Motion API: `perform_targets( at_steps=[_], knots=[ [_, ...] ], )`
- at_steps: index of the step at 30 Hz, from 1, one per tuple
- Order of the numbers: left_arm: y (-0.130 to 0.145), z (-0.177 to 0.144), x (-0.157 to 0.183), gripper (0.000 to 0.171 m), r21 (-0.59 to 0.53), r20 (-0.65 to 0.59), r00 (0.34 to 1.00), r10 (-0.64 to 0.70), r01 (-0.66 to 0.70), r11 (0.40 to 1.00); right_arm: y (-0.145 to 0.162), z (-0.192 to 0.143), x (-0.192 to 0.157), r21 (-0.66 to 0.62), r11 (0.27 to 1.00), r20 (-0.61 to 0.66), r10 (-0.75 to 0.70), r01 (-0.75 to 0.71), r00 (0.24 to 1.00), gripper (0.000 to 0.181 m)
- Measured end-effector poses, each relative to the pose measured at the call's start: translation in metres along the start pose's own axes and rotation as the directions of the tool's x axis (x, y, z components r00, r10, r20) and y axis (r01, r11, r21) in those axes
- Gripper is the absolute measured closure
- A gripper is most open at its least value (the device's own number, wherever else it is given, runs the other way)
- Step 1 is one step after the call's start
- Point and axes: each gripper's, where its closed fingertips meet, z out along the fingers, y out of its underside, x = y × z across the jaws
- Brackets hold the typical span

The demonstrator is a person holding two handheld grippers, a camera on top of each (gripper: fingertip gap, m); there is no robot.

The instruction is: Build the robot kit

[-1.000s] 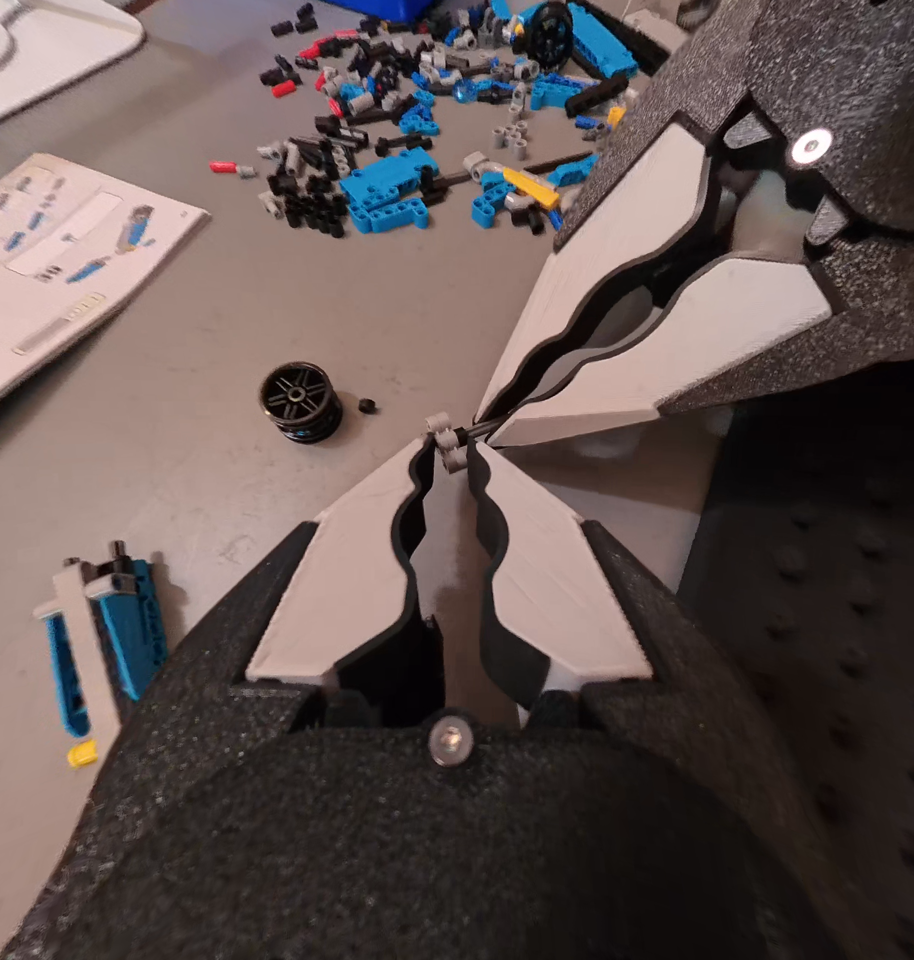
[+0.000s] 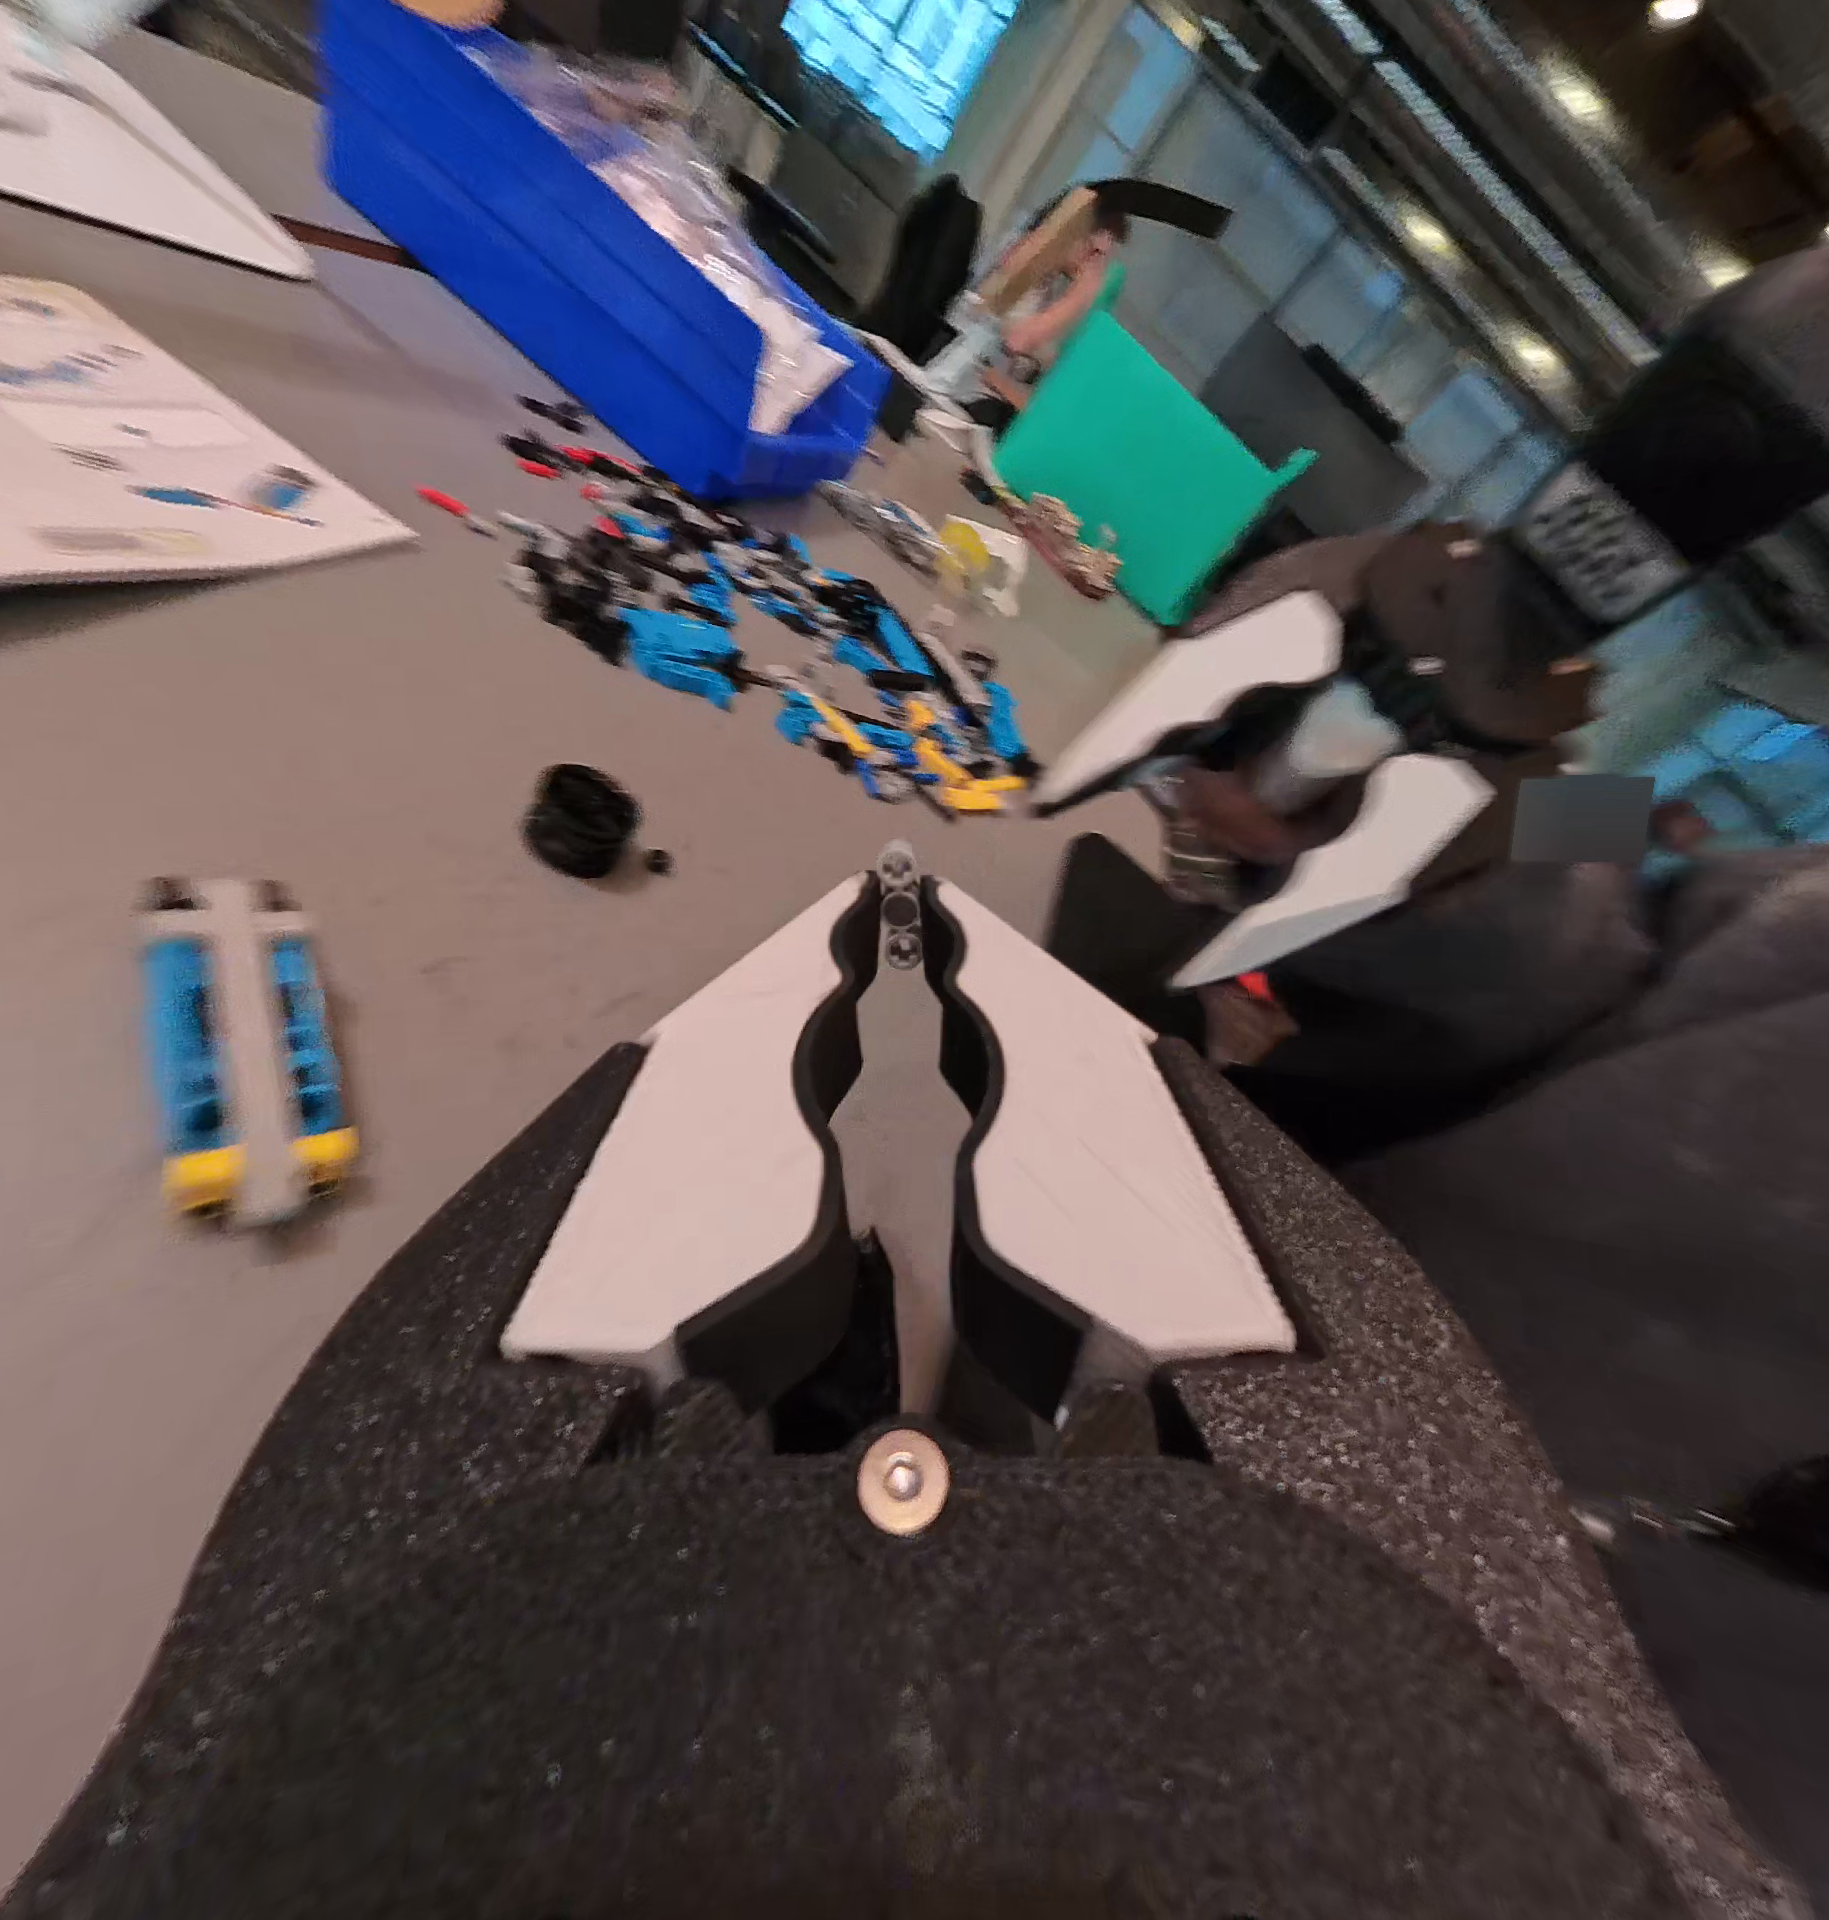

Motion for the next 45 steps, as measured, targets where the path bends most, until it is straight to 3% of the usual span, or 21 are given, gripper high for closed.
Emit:
perform_targets(
  at_steps=[5, 8, 10, 13, 16, 20, 23, 27, 30, 40, 45],
  knots=[
    [-0.003, -0.018, -0.048, 0.165, 0.044, 0.302, 0.943, 0.137, -0.157, 0.987, -0.017, -0.065, -0.009, -0.052, 0.994, 0.163, 0.108, -0.100, 0.981, 0.132],
    [-0.011, -0.021, -0.045, 0.165, 0.071, 0.323, 0.927, 0.189, -0.223, 0.972, -0.049, -0.068, 0.035, -0.007, 1.000, -0.015, 0.000, 0.000, 1.000, 0.151],
    [-0.016, -0.025, -0.043, 0.165, 0.090, 0.342, 0.914, 0.220, -0.265, 0.960, -0.054, -0.044, 0.078, -0.019, 0.997, -0.165, -0.075, 0.072, 0.983, 0.160],
    [-0.021, -0.031, -0.042, 0.165, 0.123, 0.331, 0.917, 0.222, -0.276, 0.953, -0.049, 0.016, 0.135, -0.012, 0.999, -0.257, -0.033, 0.030, 0.966, 0.156],
    [-0.023, -0.037, -0.048, 0.165, 0.132, 0.333, 0.920, 0.208, -0.264, 0.955, -0.034, 0.074, 0.170, 0.033, 0.996, -0.250, 0.089, -0.084, 0.964, 0.149],
    [-0.025, -0.045, -0.058, 0.164, 0.135, 0.359, 0.911, 0.202, -0.265, 0.955, -0.019, 0.100, 0.190, 0.208, 0.954, -0.231, 0.264, -0.218, 0.937, 0.156],
    [-0.027, -0.045, -0.063, 0.165, 0.134, 0.377, 0.902, 0.210, -0.278, 0.951, -0.002, 0.099, 0.193, 0.205, 0.948, -0.226, 0.289, -0.245, 0.930, 0.154],
    [-0.027, -0.042, -0.073, 0.164, 0.093, 0.416, 0.872, 0.259, -0.324, 0.941, -0.011, 0.093, 0.201, 0.255, 0.935, -0.276, 0.316, -0.248, 0.908, 0.158],
    [-0.033, -0.048, -0.063, 0.164, 0.156, 0.386, 0.882, 0.269, -0.350, 0.924, -0.006, 0.102, 0.199, 0.253, 0.926, -0.268, 0.346, -0.281, 0.899, 0.161],
    [-0.027, -0.043, -0.071, 0.165, 0.166, 0.321, 0.934, 0.155, -0.216, 0.962, 0.004, 0.115, 0.171, 0.172, 0.924, -0.123, 0.364, -0.342, 0.923, 0.162],
    [-0.018, -0.034, -0.072, 0.165, 0.111, 0.302, 0.944, 0.136, -0.177, 0.978, -0.011, 0.109, 0.161, 0.229, 0.912, -0.043, 0.360, -0.341, 0.932, 0.147]
  ],
)
